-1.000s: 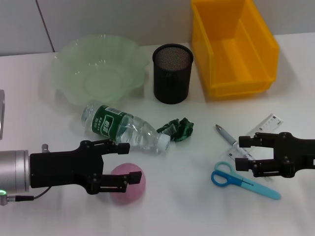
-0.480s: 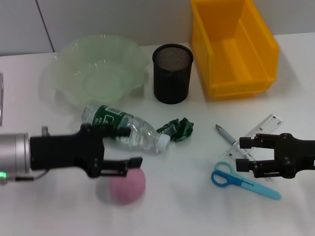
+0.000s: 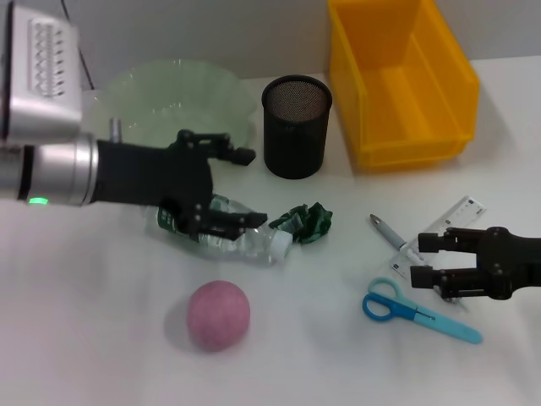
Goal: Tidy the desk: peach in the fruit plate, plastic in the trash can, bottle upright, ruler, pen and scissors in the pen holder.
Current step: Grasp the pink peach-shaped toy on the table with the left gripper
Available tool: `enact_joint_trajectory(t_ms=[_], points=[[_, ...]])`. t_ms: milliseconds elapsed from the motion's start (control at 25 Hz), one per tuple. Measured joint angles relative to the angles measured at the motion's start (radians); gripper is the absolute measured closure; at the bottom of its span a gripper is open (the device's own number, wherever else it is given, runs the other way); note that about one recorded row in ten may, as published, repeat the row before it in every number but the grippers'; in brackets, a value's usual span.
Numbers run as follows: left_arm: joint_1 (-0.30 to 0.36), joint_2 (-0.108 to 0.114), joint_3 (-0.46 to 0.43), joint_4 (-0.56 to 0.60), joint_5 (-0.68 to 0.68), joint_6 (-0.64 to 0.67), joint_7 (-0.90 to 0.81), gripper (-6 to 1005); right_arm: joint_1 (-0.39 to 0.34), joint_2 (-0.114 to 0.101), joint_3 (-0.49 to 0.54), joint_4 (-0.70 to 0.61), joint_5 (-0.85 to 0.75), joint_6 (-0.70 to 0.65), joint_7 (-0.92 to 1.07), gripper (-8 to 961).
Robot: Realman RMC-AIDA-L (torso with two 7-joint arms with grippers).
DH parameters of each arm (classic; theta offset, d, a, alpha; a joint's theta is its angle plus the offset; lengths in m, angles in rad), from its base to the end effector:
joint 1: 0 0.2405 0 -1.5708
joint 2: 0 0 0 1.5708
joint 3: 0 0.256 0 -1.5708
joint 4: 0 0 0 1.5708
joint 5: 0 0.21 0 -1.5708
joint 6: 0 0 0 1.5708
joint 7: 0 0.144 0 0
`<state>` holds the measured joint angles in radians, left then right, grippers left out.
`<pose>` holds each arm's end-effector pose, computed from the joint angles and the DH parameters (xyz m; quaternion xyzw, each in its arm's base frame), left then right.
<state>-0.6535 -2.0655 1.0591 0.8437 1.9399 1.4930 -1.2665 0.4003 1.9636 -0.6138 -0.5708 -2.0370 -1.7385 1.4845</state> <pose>-0.1796 0.3638 -0.0156 -0.9849 0.0417 -0.1468 0.0814 0.3171 0.2760 0.0372 -0.9056 0.3287 0.2542 0.0849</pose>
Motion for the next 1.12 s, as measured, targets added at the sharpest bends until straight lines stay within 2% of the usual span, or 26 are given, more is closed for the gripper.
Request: enact_joint_trajectory(t_ms=[40,520,800,1000,1120], points=[[-0.039,-0.003,0.015,0.041,0.037,-0.009,-0.002,187,0.0,0.0,0.001,0.0,0.0,-0.001,0.004,122],[-0.097,-0.004,0.063,0.076,0.059,-0.061,0.007,193,0.0,-0.003,0.041,0.0,-0.015,0.003,0.041,121],[-0.068,0.004,0.057,0.074,0.068,-0.041,-0.014,197,-0.001,-0.002,0.084,0.0,-0.014,0.004,0.062,122],[-0.057,0.006,0.051,0.092,0.141,0.008,-0.156,200,-0.002,-0.004,0.091,0.0,-0.022,0.004,0.067,122],[-0.085,0.005,0.004,0.109,0.248,0.083,-0.315,201,-0.003,-0.007,0.091,-0.004,-0.027,0.004,0.071,122]])
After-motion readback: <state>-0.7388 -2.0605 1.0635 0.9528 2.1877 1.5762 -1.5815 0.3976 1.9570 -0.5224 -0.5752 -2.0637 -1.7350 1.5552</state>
